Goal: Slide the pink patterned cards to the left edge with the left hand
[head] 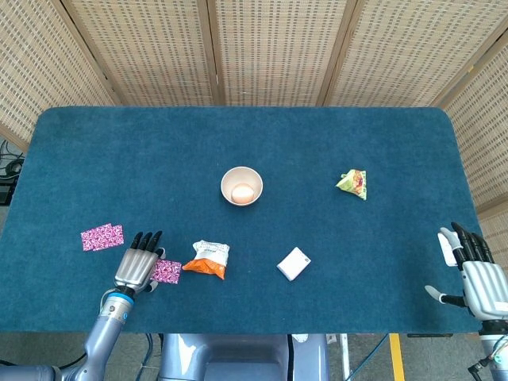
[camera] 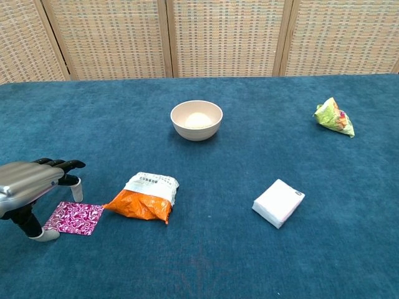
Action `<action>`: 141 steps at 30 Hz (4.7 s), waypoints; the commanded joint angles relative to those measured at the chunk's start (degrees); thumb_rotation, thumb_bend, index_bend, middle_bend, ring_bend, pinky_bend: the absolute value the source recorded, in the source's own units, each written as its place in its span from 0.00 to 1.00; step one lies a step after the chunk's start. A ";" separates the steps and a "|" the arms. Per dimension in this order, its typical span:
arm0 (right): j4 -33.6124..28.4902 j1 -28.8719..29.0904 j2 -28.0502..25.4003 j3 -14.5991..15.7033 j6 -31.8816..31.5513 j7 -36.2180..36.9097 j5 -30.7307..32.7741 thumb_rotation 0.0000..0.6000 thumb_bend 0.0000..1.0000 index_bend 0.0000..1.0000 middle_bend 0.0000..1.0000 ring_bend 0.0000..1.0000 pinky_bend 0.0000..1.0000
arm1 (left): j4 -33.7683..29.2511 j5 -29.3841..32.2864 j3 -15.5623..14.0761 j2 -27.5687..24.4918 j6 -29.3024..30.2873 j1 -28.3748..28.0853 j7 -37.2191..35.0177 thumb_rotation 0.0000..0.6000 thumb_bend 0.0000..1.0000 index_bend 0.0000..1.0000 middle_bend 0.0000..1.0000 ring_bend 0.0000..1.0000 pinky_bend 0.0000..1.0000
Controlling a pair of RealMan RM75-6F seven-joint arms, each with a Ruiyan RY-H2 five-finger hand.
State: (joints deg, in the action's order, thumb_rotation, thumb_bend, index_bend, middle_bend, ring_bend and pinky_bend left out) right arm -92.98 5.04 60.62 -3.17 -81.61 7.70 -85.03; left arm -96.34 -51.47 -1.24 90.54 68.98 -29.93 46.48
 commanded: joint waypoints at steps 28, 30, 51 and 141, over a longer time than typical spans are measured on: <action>-0.48 -0.05 -0.04 -0.14 0.21 -0.77 0.59 1.00 0.05 0.00 0.00 0.00 0.00 | 0.58 -1.42 0.19 -0.72 0.25 1.04 -1.78 1.00 0.28 0.43 0.00 0.00 0.00; -0.54 -0.06 -0.04 -0.11 0.25 -0.86 0.61 1.00 0.05 0.00 0.00 0.00 0.00 | 0.58 -1.46 0.22 -0.89 0.32 1.11 -1.80 1.00 0.28 0.44 0.00 0.00 0.00; -0.74 -0.03 0.03 -0.12 0.40 -1.31 0.73 1.00 0.05 0.00 0.00 0.00 0.00 | 1.34 1.11 4.24 -6.16 1.07 1.99 -6.01 1.00 0.25 0.44 0.00 0.00 0.00; -0.90 -0.04 0.22 -0.40 0.72 -2.39 1.57 1.00 0.05 0.00 0.00 0.00 0.00 | 20.79 10.05 10.02 -3.12 -5.23 2.10 -12.36 1.00 0.05 0.35 0.00 0.00 0.00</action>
State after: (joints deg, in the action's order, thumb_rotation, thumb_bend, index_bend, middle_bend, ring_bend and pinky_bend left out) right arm -93.88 5.00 60.84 -3.56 -80.89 5.32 -83.46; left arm -75.55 -41.42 8.78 87.42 63.75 -27.84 34.12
